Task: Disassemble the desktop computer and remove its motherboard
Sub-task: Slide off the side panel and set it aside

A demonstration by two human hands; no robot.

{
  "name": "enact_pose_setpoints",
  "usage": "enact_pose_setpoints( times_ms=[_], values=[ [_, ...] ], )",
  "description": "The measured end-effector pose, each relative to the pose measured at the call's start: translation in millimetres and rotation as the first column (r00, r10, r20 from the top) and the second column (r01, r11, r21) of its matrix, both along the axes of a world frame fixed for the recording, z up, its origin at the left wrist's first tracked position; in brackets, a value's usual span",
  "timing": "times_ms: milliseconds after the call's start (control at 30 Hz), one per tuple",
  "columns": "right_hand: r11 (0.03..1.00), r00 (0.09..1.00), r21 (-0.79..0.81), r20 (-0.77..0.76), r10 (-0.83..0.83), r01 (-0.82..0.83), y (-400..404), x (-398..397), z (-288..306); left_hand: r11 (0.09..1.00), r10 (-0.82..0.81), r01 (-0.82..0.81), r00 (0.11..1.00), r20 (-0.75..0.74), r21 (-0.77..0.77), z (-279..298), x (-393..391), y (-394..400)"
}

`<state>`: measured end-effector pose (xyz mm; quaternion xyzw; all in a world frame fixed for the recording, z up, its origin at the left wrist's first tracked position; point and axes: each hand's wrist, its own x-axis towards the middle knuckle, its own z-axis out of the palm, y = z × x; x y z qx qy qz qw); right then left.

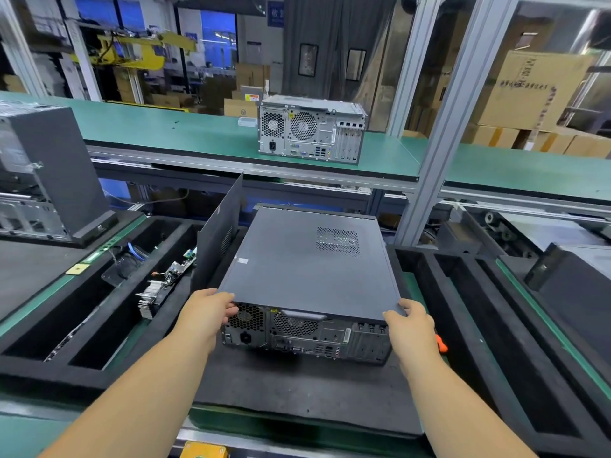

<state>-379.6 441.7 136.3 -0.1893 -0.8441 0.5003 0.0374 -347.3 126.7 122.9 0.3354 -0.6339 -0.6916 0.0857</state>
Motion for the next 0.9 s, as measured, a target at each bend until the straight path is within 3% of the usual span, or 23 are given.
enact_pose_setpoints(
  times_ms=[133,300,600,733,900],
  values=[
    [0.980,0.996,-0.174,-0.010,-0.094,0.091,1,-1,4,0.987,0.019,-0.026,0.999,0.043,0.161,8,-1,0],
    [0.899,0.980,-0.393,0.025,-0.198,0.192,3,-4,9,0.973,0.026,-0.018,0.999,-0.033,0.230,18,-6,-6],
    [0.860,0.982,-0.482,0.003,-0.191,0.169,5,-15,15,0.943,0.006,0.023,0.996,-0.085,0.333,24,-15,-16],
    [0.807,0.987,-0.570,0.120,-0.104,0.154,11,-24,29,0.944,0.014,0.038,0.988,-0.154,0.328,36,-21,-20],
    [0.883,0.999,-0.469,0.035,0.011,0.006,16,-27,35,0.895,-0.012,0.130,0.963,-0.268,0.428,43,-25,-21]
  ],
)
